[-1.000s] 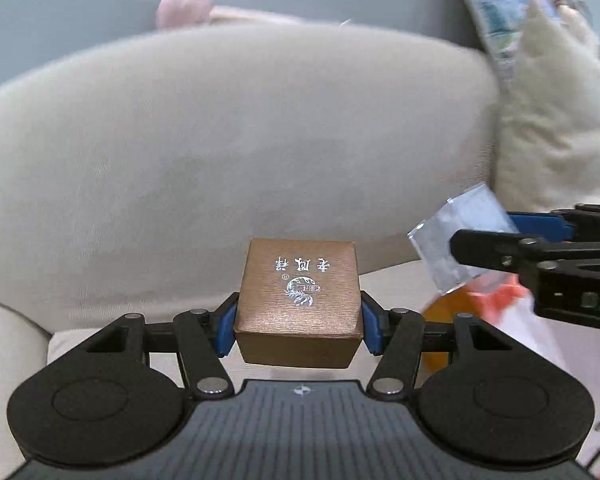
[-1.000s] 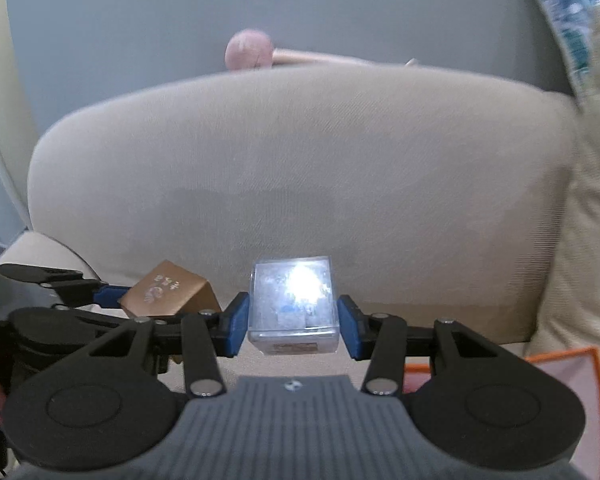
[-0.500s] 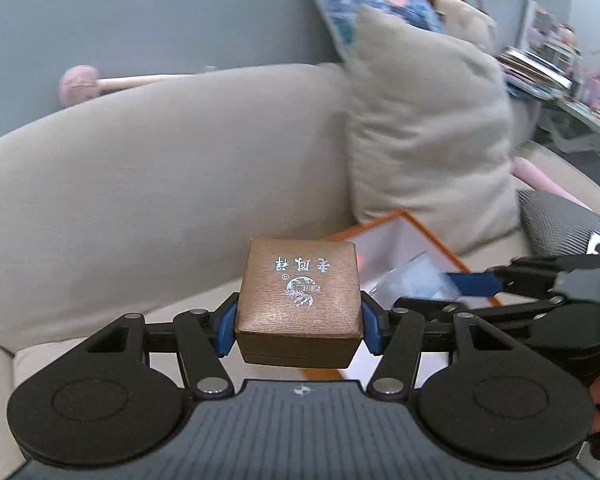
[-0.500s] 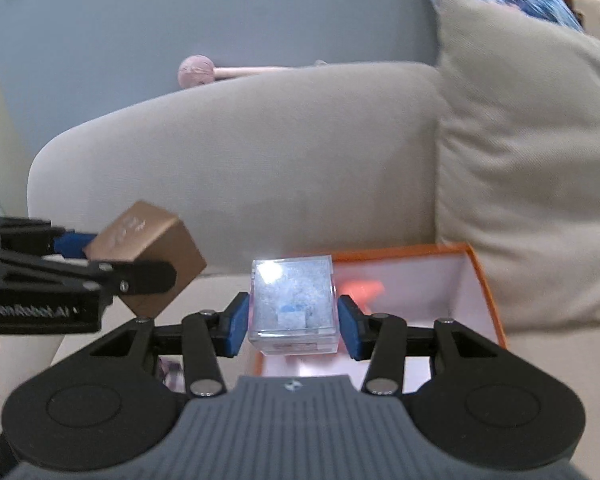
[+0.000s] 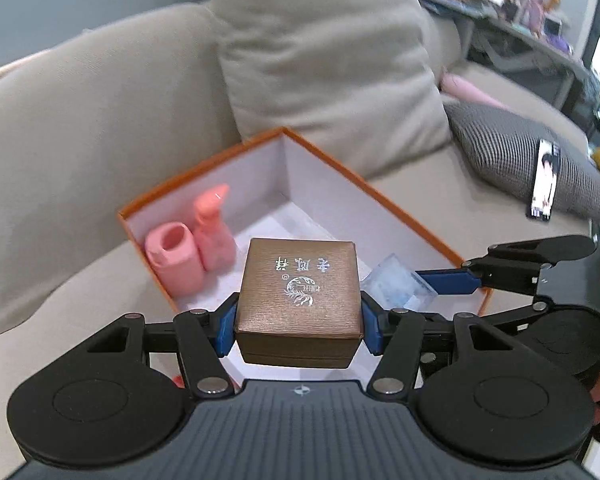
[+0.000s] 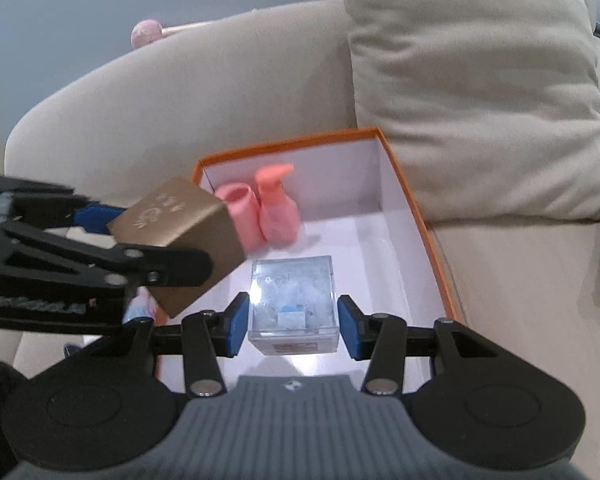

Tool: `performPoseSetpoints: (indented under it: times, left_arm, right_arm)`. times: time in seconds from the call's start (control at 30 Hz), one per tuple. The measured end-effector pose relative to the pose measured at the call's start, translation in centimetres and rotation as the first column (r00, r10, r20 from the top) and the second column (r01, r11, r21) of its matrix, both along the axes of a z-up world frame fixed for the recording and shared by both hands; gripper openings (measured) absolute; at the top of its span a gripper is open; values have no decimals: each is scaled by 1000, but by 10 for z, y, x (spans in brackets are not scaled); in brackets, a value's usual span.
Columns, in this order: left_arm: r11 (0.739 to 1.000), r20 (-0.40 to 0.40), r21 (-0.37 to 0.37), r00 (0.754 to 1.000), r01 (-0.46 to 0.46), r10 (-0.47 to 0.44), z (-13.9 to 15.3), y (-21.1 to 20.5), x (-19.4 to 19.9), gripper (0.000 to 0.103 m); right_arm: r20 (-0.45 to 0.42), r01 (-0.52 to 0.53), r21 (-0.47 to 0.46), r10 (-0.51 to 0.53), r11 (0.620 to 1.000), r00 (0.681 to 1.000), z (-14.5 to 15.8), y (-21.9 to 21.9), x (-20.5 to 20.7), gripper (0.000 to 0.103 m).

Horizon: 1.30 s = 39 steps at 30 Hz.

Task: Organize rigid objects
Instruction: 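Carry the brown cube with the left tool while the right tool carries the clear cube to the box, then lower the brown cube into the box and open the left tool while the right tool releases the clear cube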

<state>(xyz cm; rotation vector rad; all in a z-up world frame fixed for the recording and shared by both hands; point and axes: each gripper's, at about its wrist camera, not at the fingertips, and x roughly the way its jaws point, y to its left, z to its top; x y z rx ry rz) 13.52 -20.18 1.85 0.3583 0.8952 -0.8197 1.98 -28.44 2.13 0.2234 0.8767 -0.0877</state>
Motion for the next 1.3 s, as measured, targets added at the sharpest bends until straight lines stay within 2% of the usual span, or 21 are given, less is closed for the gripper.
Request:
performPoseSetpoints:
  times: [0.23,0.37,0.6,0.73,0.8,0.87,1.0,1.13,1.23,1.3]
  left_arm:
    - [995,-29,74,998,60,-58,-24,-14,14,67]
    - [985,-16,116,992,124,-123,-31,-24,27,67]
    - [944,26,214,964,252,-264,-45,-42,50,68]
    - [920,22,260,951,293,-309,-60,-50,59,68]
    - [916,18,299,958,267,-285,-69,-55,64,68]
    - [924,13,321,975,208,-224,-76,-60,70,68]
    - [958,-23,283,999,40,-35,-83,-63,83,68]
    - [961,-32,256,993,-100,112,-88,-64,88,67]
    - [950,-1,265,986,-163,170,-92,-68,86,67]
    - [947,-18,271,982,-175,187,-97,-69,86,68]
  right_arm:
    - [-28,-29,-22,28,999,999,-21,-7,4,49]
    - [-23,-72,-75,70,995,997,-26,-9,13,49]
    - [-48,-184,-143,179,972,983,-38,-21,43,49]
    - [-96,-276,-197,262,941,960,-47,-23,65,49]
    - [-120,-327,-219,307,919,944,-52,-23,74,49]
    - [-149,-367,-237,340,899,929,-58,-25,84,49]
    - [-167,-405,-276,372,871,913,-64,-27,99,48]
    - [-169,-425,-315,391,848,905,-69,-24,104,48]
    - [-186,-451,-358,410,818,893,-73,-21,106,48]
    - [-201,-469,-378,423,799,883,-75,-19,106,48]
